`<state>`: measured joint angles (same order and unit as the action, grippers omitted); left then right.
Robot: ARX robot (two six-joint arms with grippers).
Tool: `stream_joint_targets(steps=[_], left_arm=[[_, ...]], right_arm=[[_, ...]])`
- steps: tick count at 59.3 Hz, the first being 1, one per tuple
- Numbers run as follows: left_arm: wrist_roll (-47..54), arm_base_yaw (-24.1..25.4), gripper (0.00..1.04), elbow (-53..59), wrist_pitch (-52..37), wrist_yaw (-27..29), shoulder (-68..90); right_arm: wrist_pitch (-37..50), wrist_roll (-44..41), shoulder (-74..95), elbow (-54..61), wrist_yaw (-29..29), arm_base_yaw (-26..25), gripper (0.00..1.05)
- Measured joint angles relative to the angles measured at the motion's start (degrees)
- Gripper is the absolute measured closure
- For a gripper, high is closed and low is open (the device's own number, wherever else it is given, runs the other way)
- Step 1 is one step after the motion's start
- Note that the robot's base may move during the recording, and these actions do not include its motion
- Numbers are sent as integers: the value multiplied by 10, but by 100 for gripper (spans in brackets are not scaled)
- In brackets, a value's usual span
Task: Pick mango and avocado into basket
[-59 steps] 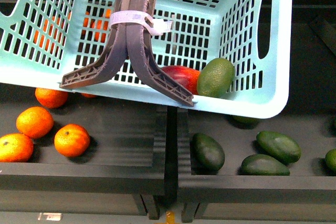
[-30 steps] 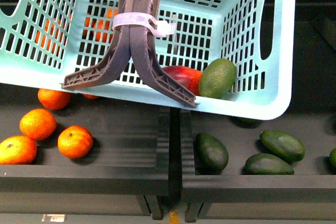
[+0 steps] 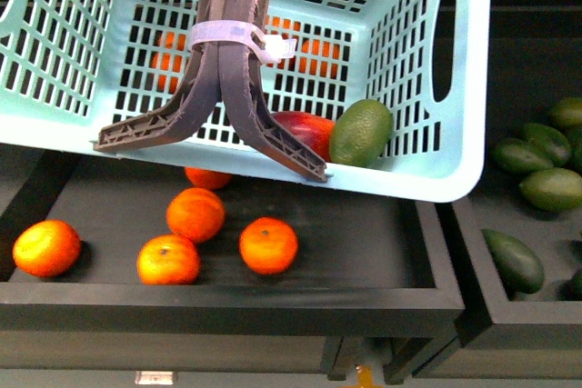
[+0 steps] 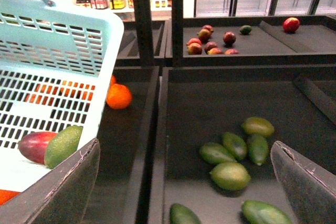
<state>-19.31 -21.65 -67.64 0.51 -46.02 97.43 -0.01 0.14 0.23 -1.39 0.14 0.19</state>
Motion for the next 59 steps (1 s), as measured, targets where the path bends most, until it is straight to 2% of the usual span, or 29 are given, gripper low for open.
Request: stream_joint_targets(steps=[19, 45, 46, 47, 48, 49, 50, 54, 58, 59], left_arm=[[-3, 1, 93, 0, 0, -10, 0], [-4, 10, 93, 0, -1, 6, 0], [-22, 7, 93, 6, -20, 43, -1], [-53, 0, 93, 16, -54, 104, -3], [-72, -3, 93, 22, -72, 136, -3], [-114, -11, 93, 31, -107, 207, -3], [-134, -15, 93, 35, -123, 240, -2], [-309, -31, 93, 33, -217, 512, 22], [-446, -5, 93, -2, -228, 676, 46], [-465, 2, 93, -10, -228, 694, 53]], right_arm=[[-1, 0, -1, 0, 0, 0, 9], [-1, 0, -1, 0, -5, -1, 9], [-1, 0, -1, 0, -5, -1, 9], [-1, 0, -1, 0, -4, -1, 9], [-1, 0, -1, 1, -3, -1, 9], [-1, 0, -1, 0, -3, -1, 9], [-1, 0, -1, 0, -4, -1, 9], [-1, 0, -1, 1, -5, -1, 9], [-1, 0, -1, 1, 0, -1, 9], [-1, 0, -1, 0, 0, -1, 9]])
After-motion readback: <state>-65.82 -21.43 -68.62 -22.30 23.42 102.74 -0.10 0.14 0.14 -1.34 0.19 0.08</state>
